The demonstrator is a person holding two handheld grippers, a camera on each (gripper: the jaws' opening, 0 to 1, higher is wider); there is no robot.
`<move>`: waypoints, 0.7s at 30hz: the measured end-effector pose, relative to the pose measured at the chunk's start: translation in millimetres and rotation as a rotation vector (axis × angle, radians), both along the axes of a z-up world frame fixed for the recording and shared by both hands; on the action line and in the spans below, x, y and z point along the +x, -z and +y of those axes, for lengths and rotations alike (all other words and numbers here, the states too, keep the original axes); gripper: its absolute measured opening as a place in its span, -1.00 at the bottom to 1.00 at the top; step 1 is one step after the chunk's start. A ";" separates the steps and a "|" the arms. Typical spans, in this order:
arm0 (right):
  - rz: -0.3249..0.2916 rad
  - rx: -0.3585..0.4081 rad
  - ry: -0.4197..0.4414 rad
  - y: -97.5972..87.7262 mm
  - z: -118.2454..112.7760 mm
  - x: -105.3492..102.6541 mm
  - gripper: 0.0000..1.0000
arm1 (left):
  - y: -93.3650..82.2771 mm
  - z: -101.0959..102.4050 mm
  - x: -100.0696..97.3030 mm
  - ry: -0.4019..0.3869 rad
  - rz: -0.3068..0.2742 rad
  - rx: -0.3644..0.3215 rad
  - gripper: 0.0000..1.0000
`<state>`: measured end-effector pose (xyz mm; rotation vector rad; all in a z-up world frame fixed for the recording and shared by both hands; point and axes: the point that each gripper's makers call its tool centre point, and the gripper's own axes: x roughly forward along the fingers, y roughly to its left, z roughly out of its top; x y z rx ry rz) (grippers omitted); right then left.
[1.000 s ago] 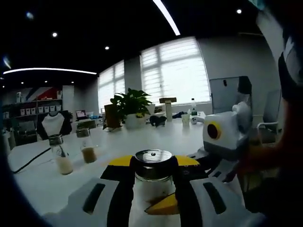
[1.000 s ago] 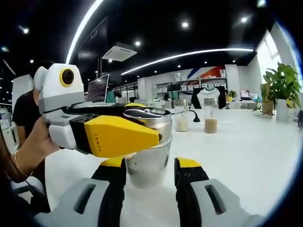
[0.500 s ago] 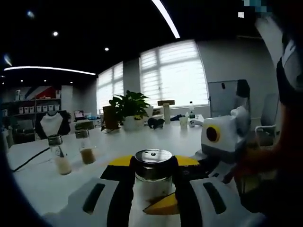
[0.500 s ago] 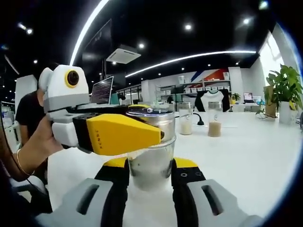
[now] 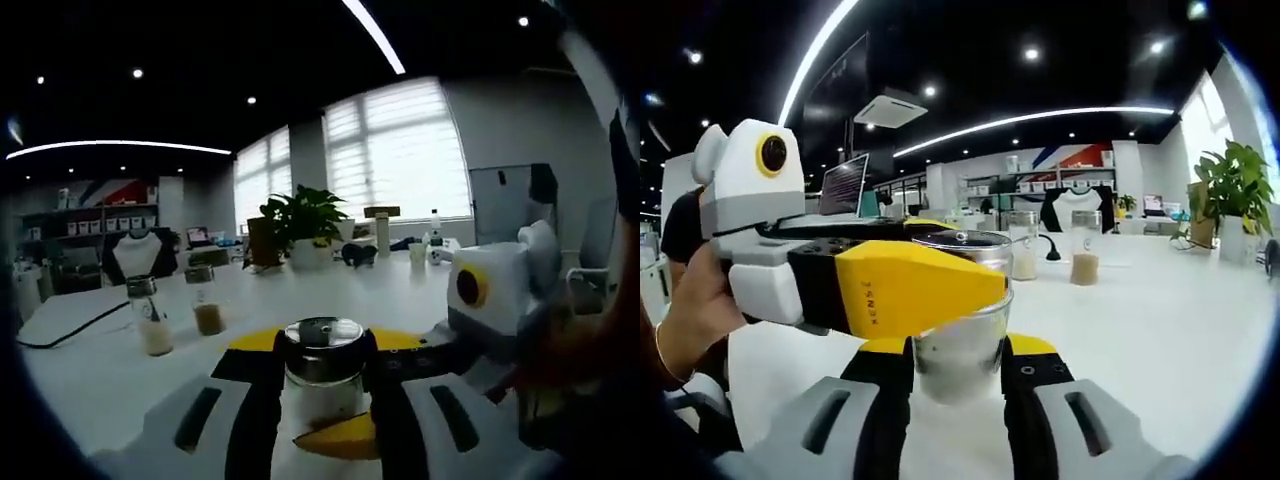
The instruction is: Rotate the seasoning bottle until the label or dispensing opening points toward the visible target arrow and the bottle remains upright within the marked orientation range
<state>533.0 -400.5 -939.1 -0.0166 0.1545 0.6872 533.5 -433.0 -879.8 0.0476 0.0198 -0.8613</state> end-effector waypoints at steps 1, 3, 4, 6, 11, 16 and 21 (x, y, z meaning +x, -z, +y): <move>0.000 -0.002 0.001 0.4 0.5 0.0 -0.37 | -0.5 -0.6 0.4 -0.026 -0.002 -0.004 -0.32; 0.008 0.007 -0.001 1.3 1.7 -0.8 -0.37 | 1.7 -0.3 0.3 -0.072 -0.030 0.031 -0.31; 0.013 0.012 -0.002 1.7 2.3 -1.4 -0.37 | 1.5 -1.1 -1.0 -0.087 -0.035 0.028 -0.31; 0.009 0.009 -0.001 1.6 3.2 -2.6 -0.37 | -6.8 3.0 -1.3 -0.134 -0.058 -0.030 -0.31; 0.005 0.017 0.003 0.3 4.4 -4.1 -0.37 | -5.8 6.4 -3.5 -0.178 -0.078 0.022 -0.31; 0.001 0.018 0.004 -0.5 5.5 -4.3 -0.37 | -1.6 10.0 -1.2 -0.212 -0.083 0.058 -0.30; -0.001 0.020 -0.003 -1.8 8.4 -6.5 -0.37 | -1.5 15.1 -4.2 -0.269 -0.098 0.062 -0.30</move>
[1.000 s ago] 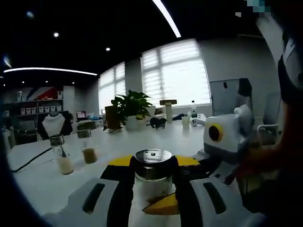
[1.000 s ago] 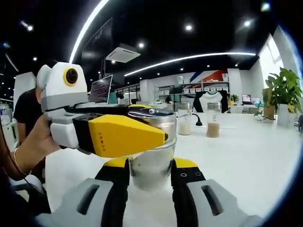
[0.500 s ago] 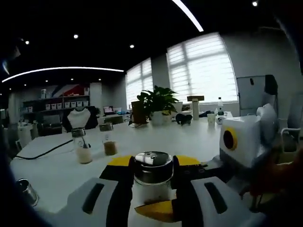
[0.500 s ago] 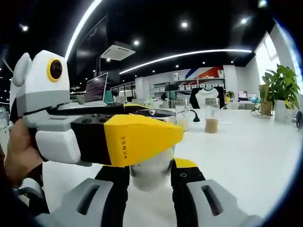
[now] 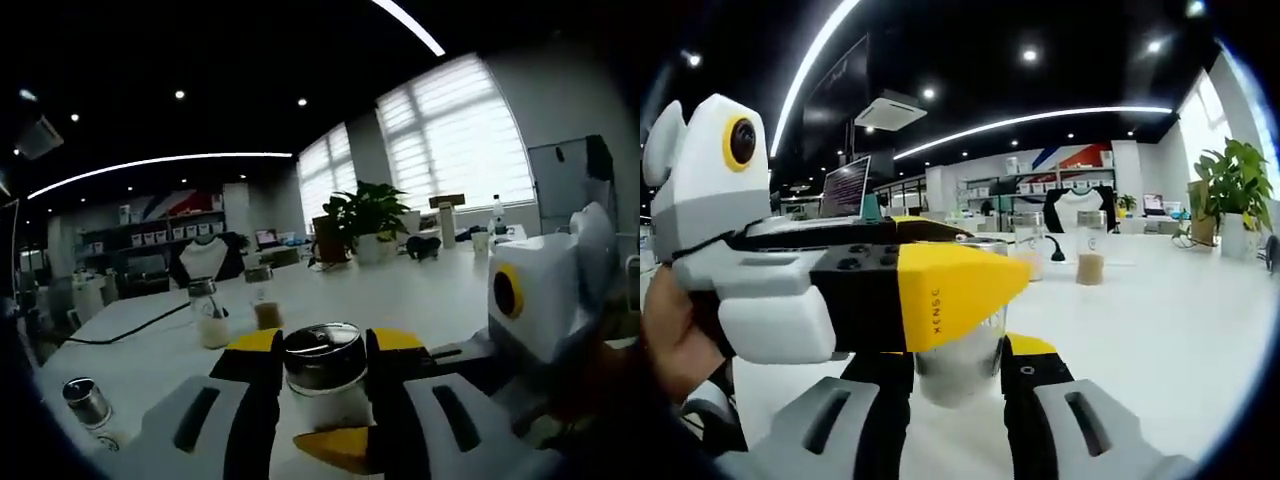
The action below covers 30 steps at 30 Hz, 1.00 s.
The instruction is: Rotate the seasoning bottle until the label or dispensing opening points toward the visible target arrow and the bottle remains upright within the marked orientation range
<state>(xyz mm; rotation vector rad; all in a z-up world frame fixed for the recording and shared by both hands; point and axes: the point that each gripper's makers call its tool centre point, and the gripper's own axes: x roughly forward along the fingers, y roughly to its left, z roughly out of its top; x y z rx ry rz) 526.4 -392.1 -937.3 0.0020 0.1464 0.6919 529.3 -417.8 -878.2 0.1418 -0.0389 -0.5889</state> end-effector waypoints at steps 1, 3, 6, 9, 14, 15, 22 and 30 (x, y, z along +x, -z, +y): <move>-0.001 0.000 -0.001 -0.1 0.4 -0.3 -0.37 | -0.2 0.9 0.6 -0.006 0.001 -0.007 -0.30; -0.002 -0.001 0.001 0.2 0.6 -0.2 -0.37 | 0.3 1.5 1.1 -0.012 0.008 -0.022 -0.30; 0.001 -0.005 0.002 1.1 1.2 -0.4 -0.37 | 1.5 2.8 1.2 -0.025 0.017 -0.039 -0.29; 0.002 -0.002 0.002 0.8 2.4 -0.7 -0.37 | 2.3 3.6 1.6 -0.037 0.018 -0.040 -0.27; -0.009 -0.002 0.004 -2.2 2.6 -0.8 -0.37 | -1.7 4.6 0.3 -0.038 0.006 -0.070 -0.30; -0.010 -0.003 0.004 -2.4 2.7 -0.8 -0.37 | -2.3 4.4 -0.3 -0.038 -0.001 -0.068 -0.30; -0.014 0.000 0.006 -3.5 0.7 -2.0 -0.37 | -4.1 3.5 -2.3 0.006 -0.001 -0.092 -0.32; -0.026 0.031 -0.003 -9.3 0.5 -1.9 -0.37 | -9.4 0.9 -0.3 0.067 -0.005 -0.099 -0.33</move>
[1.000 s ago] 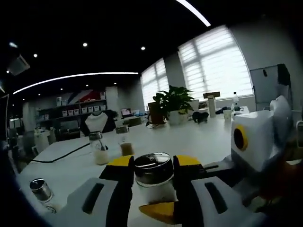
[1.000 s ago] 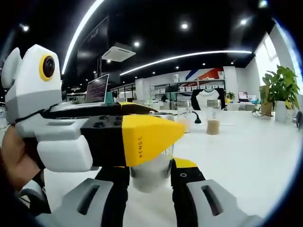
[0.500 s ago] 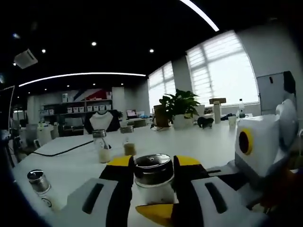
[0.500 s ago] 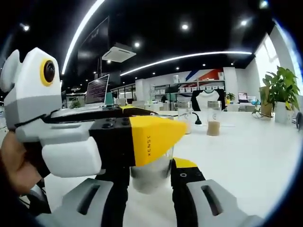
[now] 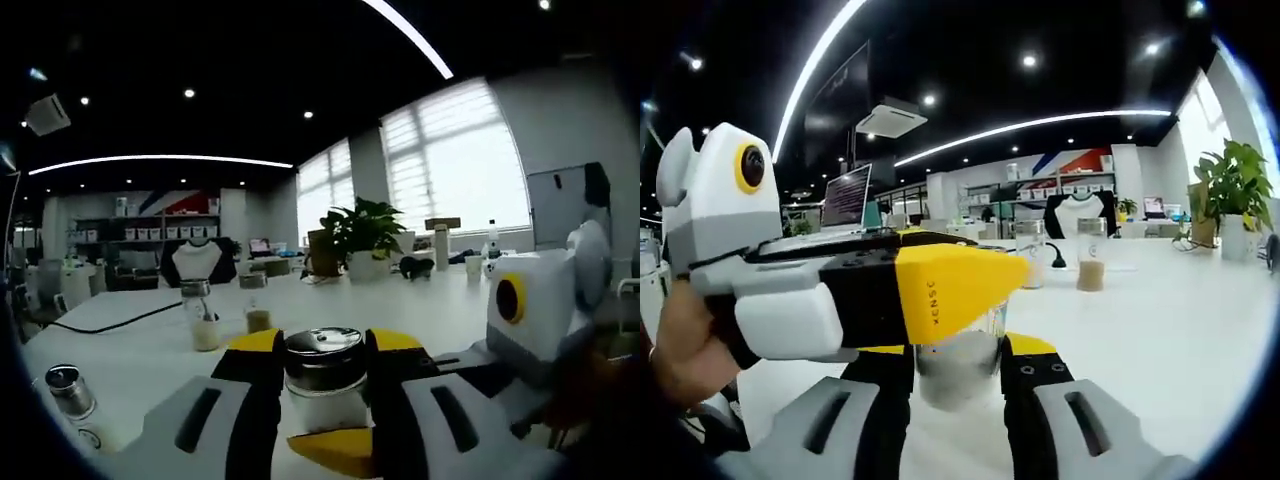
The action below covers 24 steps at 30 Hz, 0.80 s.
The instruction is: Rotate the seasoning bottle until the label or dispensing opening points toward the visible target arrow and the bottle remains upright within the marked orientation range
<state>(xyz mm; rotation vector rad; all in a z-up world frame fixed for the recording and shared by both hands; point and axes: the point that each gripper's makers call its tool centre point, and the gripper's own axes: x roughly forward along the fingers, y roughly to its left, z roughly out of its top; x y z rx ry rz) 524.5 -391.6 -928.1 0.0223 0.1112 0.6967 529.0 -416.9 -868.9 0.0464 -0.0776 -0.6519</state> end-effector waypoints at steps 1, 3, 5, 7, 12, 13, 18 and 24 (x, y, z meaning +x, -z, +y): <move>-0.003 0.005 -0.005 -1.7 -0.2 -0.1 -0.37 | -1.0 0.4 1.8 0.011 -0.002 -0.005 -0.33; -0.006 0.011 -0.013 -4.0 -0.3 -0.4 -0.37 | -2.7 1.1 2.8 0.025 -0.006 -0.012 -0.33; -0.001 0.016 -0.023 -4.2 -0.4 0.7 -0.37 | -3.4 -0.4 2.4 0.043 -0.008 -0.001 -0.33; 0.000 0.018 -0.028 -4.1 -0.5 1.0 -0.37 | -3.6 -0.9 1.7 0.048 -0.010 0.003 -0.33; 0.001 0.014 -0.041 -2.6 -1.5 0.5 -0.36 | -5.7 -1.5 0.1 0.070 -0.005 0.000 -0.33; 0.003 0.013 -0.043 -2.2 -1.5 0.5 -0.36 | -5.8 -2.1 -0.3 0.074 -0.005 0.001 -0.33; 0.002 0.015 -0.049 -2.6 -1.7 -0.2 -0.36 | -6.6 -3.1 -1.3 0.092 -0.005 0.001 -0.33; -0.003 0.016 -0.059 -4.8 -0.1 0.1 -0.35 | -9.5 0.9 -1.4 0.116 0.000 -0.031 -0.33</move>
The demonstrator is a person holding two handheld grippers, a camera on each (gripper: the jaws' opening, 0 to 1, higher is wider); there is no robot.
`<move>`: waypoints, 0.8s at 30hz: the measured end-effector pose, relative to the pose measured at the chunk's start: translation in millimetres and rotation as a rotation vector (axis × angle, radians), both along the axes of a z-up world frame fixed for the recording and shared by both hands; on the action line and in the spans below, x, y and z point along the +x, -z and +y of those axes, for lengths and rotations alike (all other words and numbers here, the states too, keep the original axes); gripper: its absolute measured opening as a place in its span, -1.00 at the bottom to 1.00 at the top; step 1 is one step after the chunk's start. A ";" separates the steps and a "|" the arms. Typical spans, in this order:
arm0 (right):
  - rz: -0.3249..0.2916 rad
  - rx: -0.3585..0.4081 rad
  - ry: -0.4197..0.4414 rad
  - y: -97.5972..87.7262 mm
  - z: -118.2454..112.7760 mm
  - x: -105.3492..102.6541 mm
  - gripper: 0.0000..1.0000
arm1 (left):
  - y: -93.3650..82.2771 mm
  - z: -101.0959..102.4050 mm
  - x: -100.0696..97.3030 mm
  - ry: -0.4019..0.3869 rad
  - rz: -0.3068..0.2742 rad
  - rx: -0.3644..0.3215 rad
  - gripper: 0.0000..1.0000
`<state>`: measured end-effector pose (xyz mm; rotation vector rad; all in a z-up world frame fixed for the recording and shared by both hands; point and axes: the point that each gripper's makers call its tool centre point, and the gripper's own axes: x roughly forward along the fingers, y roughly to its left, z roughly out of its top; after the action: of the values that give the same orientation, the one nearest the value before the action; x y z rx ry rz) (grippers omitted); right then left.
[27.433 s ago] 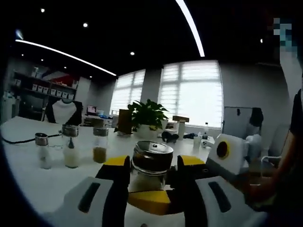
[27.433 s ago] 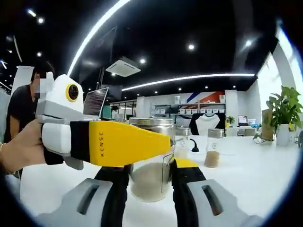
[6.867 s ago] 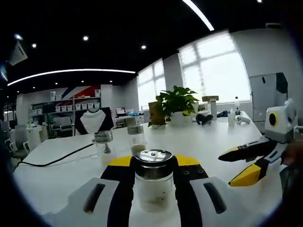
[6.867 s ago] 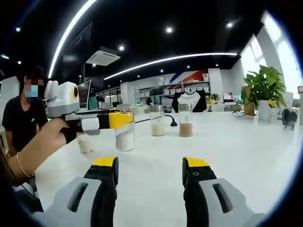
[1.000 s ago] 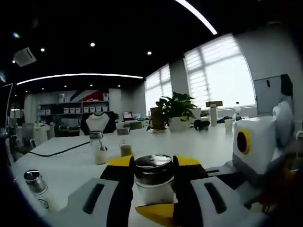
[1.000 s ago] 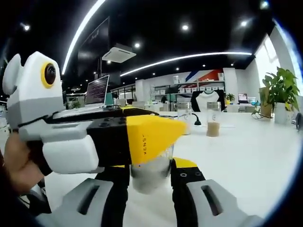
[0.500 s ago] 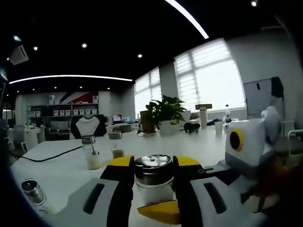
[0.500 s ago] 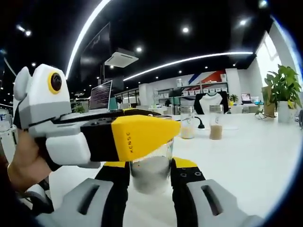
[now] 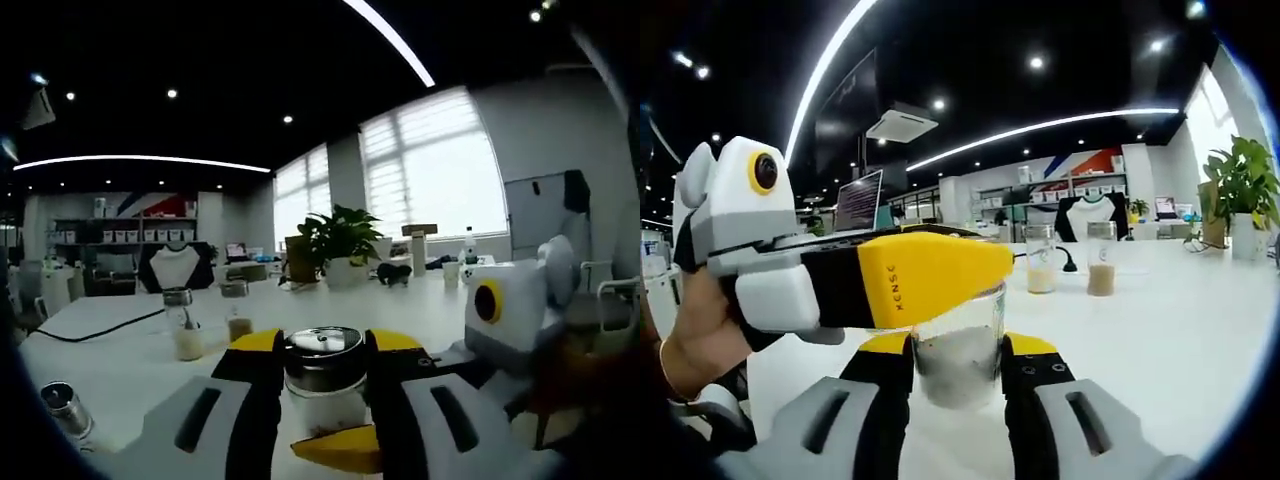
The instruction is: Rotate the seasoning bottle until the label or dispensing opening points toward the visible target arrow and the bottle remains upright within the marked orientation range
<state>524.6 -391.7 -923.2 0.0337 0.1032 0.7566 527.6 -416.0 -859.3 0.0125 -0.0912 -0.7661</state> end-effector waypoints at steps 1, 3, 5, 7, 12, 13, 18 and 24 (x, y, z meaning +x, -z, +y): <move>-0.001 0.000 -0.002 -0.3 0.2 0.0 -0.34 | -0.3 1.0 -0.8 0.003 0.001 -0.003 -0.33; 0.001 0.000 -0.010 -0.2 1.7 -0.1 -0.34 | -0.5 -0.4 -2.4 0.015 -0.003 0.007 -0.33; 0.001 -0.001 -0.015 -0.5 3.0 -0.9 -0.34 | -1.2 -1.2 -4.2 0.028 -0.012 0.020 -0.33; 0.000 -0.004 -0.020 -0.8 3.7 -1.5 -0.34 | -1.9 -1.5 -5.3 0.041 -0.016 0.028 -0.33; -0.001 -0.009 -0.030 -1.3 4.6 -2.1 -0.33 | -3.2 -2.0 -8.1 0.085 -0.018 0.024 -0.33; -0.001 -0.009 -0.032 -1.5 4.8 -2.2 -0.33 | -3.6 -1.9 -8.5 0.092 -0.016 0.021 -0.33; 0.004 -0.006 -0.051 -1.4 6.9 -3.8 -0.32 | -3.5 -2.4 -11.1 0.119 -0.015 0.024 -0.33; 0.020 -0.019 -0.074 4.6 10.0 -6.8 -0.31 | 3.3 -5.3 -17.5 0.199 -0.016 0.073 -0.33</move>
<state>517.8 -381.7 -927.8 0.0197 0.1313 0.8290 510.1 -421.3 -862.7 0.0800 -0.0800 -0.9680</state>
